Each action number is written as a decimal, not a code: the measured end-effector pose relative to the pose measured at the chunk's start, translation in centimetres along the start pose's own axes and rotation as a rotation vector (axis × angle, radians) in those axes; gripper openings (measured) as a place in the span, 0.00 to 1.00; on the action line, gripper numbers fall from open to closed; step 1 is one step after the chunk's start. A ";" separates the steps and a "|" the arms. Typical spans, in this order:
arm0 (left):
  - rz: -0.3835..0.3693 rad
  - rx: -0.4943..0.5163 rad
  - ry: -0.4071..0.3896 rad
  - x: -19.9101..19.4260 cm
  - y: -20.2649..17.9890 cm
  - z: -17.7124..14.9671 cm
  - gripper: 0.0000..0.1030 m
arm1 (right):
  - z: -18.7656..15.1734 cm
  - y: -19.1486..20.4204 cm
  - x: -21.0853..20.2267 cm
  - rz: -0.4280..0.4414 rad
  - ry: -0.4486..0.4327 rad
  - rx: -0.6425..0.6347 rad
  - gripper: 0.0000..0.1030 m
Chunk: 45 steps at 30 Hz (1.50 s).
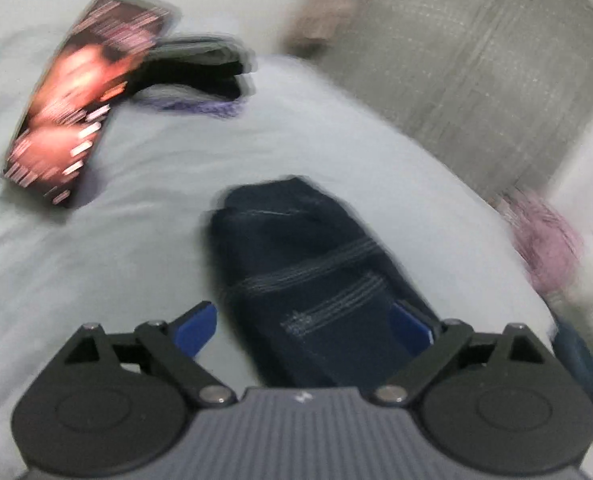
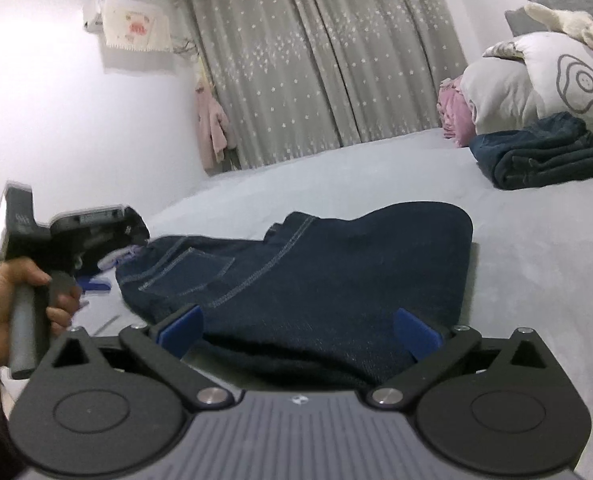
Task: Fold clothes
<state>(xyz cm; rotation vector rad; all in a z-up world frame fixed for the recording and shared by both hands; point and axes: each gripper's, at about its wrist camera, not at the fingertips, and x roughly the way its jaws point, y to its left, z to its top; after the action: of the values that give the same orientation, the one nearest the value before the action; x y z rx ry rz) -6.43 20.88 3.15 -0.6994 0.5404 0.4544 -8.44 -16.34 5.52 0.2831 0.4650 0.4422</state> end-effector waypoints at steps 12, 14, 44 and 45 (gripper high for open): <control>-0.140 -0.277 -0.010 4.9 3.9 0.0 0.33 | 0.1 0.3 -0.1 -0.008 0.003 -0.037 1.00; -0.162 -0.337 0.004 6.2 4.8 0.1 0.22 | 0.2 0.2 0.1 -0.010 0.008 -0.033 1.00; -0.573 0.665 -0.376 -11.3 -16.7 -12.1 0.17 | 6.9 -15.3 3.4 0.066 0.007 0.810 1.00; -0.588 0.709 -0.369 -11.6 -17.3 -13.4 0.17 | 7.1 -15.5 3.0 0.069 -0.002 0.817 1.00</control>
<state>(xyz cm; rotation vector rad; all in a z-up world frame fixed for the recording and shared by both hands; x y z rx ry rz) -9.95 -2.73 9.79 -0.0607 0.1041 -0.1702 2.76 -29.55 4.87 1.0904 0.6203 0.2998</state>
